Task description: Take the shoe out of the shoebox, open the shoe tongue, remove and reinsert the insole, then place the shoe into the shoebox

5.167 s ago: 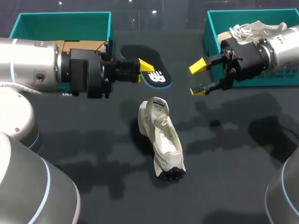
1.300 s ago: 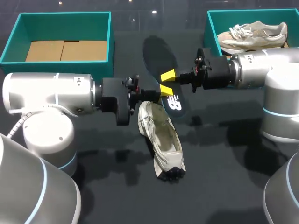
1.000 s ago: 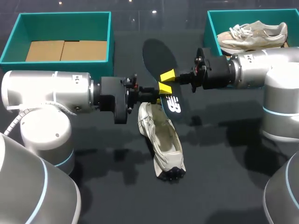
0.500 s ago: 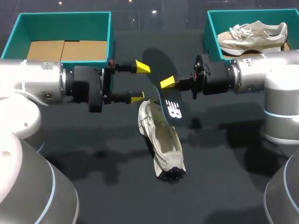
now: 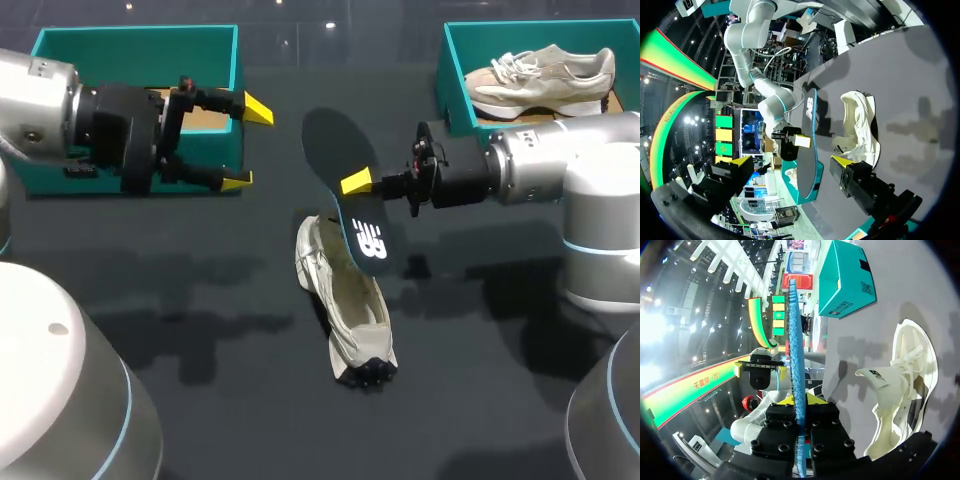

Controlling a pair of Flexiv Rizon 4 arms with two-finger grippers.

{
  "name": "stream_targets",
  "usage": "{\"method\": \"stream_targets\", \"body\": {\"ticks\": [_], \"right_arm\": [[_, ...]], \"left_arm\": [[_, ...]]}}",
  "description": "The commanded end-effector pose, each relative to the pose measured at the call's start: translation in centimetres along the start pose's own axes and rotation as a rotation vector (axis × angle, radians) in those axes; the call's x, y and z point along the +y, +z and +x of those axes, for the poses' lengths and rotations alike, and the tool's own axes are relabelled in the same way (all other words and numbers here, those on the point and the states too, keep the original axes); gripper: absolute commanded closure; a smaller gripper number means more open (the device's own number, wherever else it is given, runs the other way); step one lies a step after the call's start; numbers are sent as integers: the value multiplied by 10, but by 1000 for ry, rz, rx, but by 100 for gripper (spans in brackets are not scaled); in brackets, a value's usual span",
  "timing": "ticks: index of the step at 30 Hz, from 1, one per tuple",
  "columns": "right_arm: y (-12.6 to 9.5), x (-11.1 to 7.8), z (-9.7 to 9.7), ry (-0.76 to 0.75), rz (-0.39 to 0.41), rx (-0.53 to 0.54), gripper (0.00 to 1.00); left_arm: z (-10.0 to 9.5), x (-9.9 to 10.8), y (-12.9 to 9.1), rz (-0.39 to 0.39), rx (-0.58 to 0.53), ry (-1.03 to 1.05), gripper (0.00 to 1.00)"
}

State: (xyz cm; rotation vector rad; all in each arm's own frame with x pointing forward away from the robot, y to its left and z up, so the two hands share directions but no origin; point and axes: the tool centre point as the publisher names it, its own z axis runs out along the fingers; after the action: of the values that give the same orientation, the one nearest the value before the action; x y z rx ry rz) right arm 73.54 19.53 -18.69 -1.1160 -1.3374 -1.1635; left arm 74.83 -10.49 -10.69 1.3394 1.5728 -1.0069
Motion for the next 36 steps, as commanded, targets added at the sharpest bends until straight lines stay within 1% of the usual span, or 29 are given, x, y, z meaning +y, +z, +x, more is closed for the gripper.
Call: {"method": "stream_targets", "body": {"ticks": [1,2,3,16,17,18,20,21,23,24,26,27,29,30,33,36], "right_arm": [[1,-1,0,0,-1,-1,100],[1,-1,0,0,-1,-1,100],[1,-1,0,0,-1,-1,100],[1,-1,0,0,-1,-1,100],[1,-1,0,0,-1,-1,100],[1,-1,0,0,-1,-1,100],[1,-1,0,0,-1,-1,100],[1,-1,0,0,-1,-1,100],[1,-1,0,0,-1,-1,100],[1,-1,0,0,-1,-1,100],[1,-1,0,0,-1,-1,100],[1,-1,0,0,-1,-1,100],[1,-1,0,0,-1,-1,100],[1,-1,0,0,-1,-1,100],[1,-1,0,0,-1,-1,100],[1,-1,0,0,-1,-1,100]], "left_arm": [[-38,19,14,-40,365,0,0],[-44,24,18,-13,528,-9,0],[-48,27,20,-126,631,91,0],[-48,27,20,-126,631,91,0],[-55,31,20,-137,644,75,0],[-62,36,22,-140,693,46,0],[-74,41,24,-130,714,18,0],[-79,45,26,-129,776,6,0],[-87,51,27,-79,762,-17,0],[-90,55,31,-87,834,-37,0],[-96,59,32,-65,836,-22,0],[-100,59,32,-77,878,-20,0],[-104,60,35,-50,909,-4,0],[-105,62,38,-72,962,-2,0],[-105,63,45,-76,1049,6,0],[-103,65,53,-53,1142,-5,0]]}}
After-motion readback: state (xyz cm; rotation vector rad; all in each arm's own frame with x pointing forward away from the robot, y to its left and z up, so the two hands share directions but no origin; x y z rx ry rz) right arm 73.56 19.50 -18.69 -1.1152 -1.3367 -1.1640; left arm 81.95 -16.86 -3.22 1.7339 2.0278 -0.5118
